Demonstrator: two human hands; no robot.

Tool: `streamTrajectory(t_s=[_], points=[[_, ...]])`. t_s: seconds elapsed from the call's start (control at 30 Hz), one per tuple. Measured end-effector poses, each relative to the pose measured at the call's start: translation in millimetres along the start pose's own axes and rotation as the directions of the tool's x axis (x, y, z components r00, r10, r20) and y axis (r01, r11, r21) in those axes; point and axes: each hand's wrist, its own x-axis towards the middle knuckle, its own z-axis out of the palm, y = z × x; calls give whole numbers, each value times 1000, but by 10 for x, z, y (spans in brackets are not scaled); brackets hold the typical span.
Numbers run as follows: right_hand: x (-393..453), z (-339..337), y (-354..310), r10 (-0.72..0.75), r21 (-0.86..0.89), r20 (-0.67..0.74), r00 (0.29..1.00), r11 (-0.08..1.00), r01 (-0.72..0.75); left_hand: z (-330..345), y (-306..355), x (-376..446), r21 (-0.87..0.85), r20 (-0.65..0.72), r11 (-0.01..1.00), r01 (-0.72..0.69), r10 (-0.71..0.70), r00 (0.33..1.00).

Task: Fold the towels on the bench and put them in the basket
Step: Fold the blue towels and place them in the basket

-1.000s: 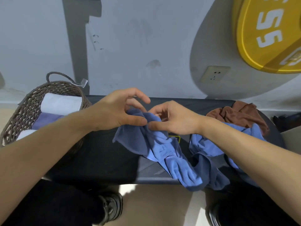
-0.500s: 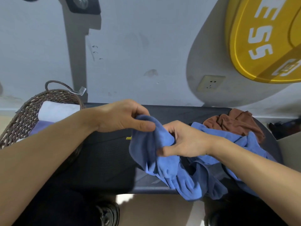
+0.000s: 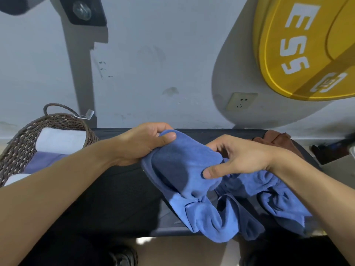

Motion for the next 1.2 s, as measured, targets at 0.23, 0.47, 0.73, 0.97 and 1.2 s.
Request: streamTrajectory(t_s=[0.23, 0.47, 0.73, 0.97, 1.2], points=[[131, -91, 242, 253, -241, -97, 963, 932, -270, -245, -289, 54, 771, -85, 636, 9, 88, 992], [241, -223, 388, 454, -88, -132, 881, 880, -467, -454, -596, 119, 830, -266, 514, 217, 22, 964], [473, -183, 450, 421, 378, -487, 765, 892, -250, -660, -753, 113, 698, -523, 588, 409, 29, 852], [581, -73, 516, 151, 71, -734, 662, 987, -146, -761, -909, 177, 459, -640, 808, 369, 13, 768], [629, -111, 569, 218, -46, -641, 736, 946, -321, -862, -961, 393, 429, -675, 860, 277, 101, 731]])
